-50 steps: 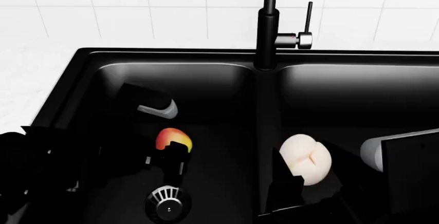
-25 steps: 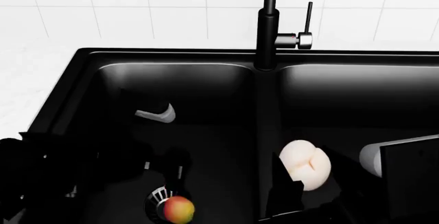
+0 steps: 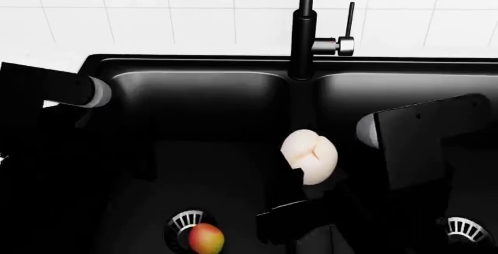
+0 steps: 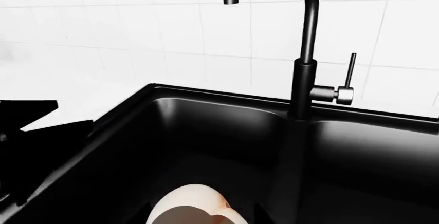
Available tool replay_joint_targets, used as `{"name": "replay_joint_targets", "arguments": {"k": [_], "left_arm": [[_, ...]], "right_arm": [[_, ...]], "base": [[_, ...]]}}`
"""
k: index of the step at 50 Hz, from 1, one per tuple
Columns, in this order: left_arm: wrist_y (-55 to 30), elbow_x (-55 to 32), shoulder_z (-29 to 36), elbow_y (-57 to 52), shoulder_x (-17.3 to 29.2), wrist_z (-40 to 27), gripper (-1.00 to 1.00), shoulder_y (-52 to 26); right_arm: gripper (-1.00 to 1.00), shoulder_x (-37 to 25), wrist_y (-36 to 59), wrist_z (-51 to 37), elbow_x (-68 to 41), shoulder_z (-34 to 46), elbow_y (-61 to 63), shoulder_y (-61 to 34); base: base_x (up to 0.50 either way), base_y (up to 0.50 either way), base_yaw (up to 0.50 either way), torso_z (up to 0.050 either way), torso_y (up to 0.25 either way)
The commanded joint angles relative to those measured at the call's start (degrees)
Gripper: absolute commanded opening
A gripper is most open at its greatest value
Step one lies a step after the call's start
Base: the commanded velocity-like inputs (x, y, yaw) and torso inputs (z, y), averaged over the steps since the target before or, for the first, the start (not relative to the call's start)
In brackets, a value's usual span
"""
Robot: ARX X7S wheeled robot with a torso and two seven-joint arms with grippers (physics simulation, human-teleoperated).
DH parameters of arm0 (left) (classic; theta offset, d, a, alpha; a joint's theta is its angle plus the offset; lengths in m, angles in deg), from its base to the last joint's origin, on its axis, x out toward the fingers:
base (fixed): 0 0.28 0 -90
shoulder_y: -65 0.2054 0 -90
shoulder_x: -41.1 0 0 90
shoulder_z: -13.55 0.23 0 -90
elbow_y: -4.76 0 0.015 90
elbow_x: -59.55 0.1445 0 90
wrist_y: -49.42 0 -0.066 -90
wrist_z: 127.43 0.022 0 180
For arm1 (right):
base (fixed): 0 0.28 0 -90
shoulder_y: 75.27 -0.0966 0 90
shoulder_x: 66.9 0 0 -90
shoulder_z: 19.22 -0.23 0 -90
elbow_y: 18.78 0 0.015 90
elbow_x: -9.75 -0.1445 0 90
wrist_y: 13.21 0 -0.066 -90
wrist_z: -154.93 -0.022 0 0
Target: There is a mixed pile of frozen fruits and vegetables on the counter. Locate all the frozen vegetables and place the items in a bowl on the counter. Take all the frozen fruits and defrost them in a running sink.
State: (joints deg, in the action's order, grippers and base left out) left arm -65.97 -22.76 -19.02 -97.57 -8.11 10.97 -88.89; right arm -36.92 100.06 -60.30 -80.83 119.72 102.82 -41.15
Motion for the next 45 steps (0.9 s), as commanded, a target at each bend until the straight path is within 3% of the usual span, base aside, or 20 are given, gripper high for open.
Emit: {"name": "replay_joint_targets", "arguments": {"k": [1, 10, 31, 45], "left_arm": [[-0.24, -3.17, -2.39, -17.20, 7.28, -14.20, 1.00, -2.47], [1.99, -2.30, -4.22, -19.16, 10.07, -15.90, 1.00, -1.52], [3.29, -3.18, -5.23, -19.23, 10.99, -14.38, 1.00, -0.77], [3.50, -4.24, -6.10, -21.27, 13.58, -13.54, 1.00, -0.52]], "right_arm": [[-1.00, 10.40, 12.04, 1.69, -1.96, 3.65, -7.38, -12.27], [-1.00, 23.96, 17.65, 4.71, 1.04, 9.86, -17.82, -16.98], [-1.00, 43.32, 19.38, 18.30, 11.87, 19.90, -40.49, -19.04], [-1.00, 51.31, 17.33, 24.42, 14.16, 22.15, -54.61, -17.23]], "base": [[0.00, 0.00, 0.00, 0.000, 0.000], [0.00, 0.00, 0.00, 0.000, 0.000], [0.00, 0.00, 0.00, 0.000, 0.000], [0.00, 0.00, 0.00, 0.000, 0.000]]}}
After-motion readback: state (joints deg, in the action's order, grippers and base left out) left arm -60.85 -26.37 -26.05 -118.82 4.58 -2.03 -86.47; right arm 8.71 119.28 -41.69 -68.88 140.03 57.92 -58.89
